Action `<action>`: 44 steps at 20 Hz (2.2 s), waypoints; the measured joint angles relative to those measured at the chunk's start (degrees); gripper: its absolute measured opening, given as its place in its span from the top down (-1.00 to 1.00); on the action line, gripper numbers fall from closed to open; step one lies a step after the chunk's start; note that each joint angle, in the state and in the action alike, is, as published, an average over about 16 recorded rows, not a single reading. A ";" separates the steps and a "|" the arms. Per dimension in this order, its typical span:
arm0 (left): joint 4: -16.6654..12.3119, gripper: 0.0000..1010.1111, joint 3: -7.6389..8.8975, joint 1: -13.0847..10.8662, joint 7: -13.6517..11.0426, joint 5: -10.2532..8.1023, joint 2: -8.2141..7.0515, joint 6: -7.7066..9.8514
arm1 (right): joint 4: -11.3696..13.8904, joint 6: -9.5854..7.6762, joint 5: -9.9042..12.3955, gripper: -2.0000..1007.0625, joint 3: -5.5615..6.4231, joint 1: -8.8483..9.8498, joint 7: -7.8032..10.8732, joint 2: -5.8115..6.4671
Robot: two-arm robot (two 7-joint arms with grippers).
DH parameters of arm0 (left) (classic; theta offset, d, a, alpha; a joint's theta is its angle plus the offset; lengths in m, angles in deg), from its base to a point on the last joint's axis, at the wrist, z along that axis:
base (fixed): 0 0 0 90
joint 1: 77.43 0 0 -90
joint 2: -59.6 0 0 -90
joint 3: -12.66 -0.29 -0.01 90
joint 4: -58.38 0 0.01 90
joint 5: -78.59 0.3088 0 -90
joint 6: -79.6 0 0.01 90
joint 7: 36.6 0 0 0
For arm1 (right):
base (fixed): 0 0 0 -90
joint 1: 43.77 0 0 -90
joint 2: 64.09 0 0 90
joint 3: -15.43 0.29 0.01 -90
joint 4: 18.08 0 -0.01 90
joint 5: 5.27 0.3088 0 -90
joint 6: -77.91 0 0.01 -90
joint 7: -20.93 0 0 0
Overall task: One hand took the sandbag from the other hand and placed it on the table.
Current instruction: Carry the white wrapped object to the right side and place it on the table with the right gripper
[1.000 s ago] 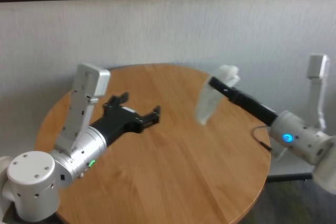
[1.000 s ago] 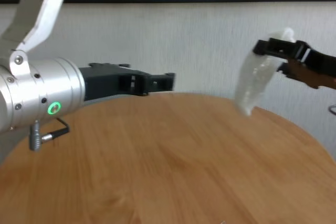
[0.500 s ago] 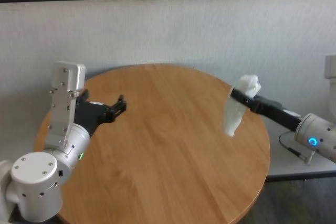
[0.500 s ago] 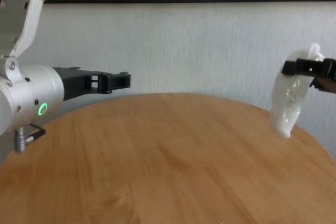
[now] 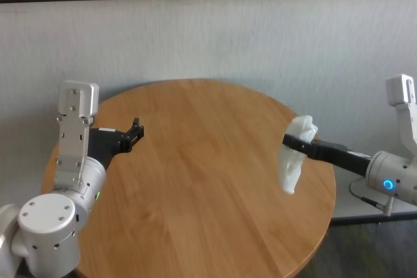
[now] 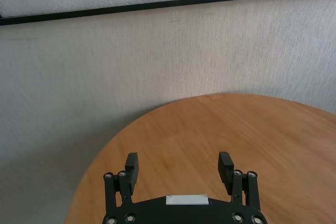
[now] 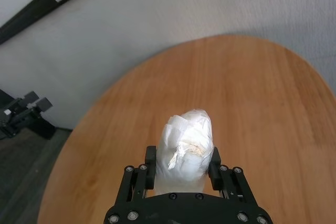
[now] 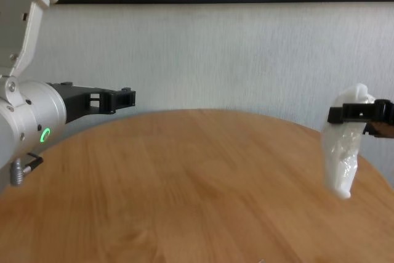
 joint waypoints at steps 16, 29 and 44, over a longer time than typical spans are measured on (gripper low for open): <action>-0.15 -0.98 -0.27 0.13 -0.79 -0.60 -0.39 0.12 | -5.35 -6.00 -7.21 -0.13 -4.09 -6.30 -1.44 -2.48; -0.22 -0.98 -0.36 0.20 -1.03 -0.85 -0.52 0.21 | -10.67 -5.73 -11.24 -0.17 -6.23 -10.12 0.81 -5.24; -0.27 -0.98 -0.40 0.24 -1.12 -0.93 -0.58 0.26 | -9.88 -5.94 -10.66 -0.79 -5.86 -9.63 -0.07 -4.98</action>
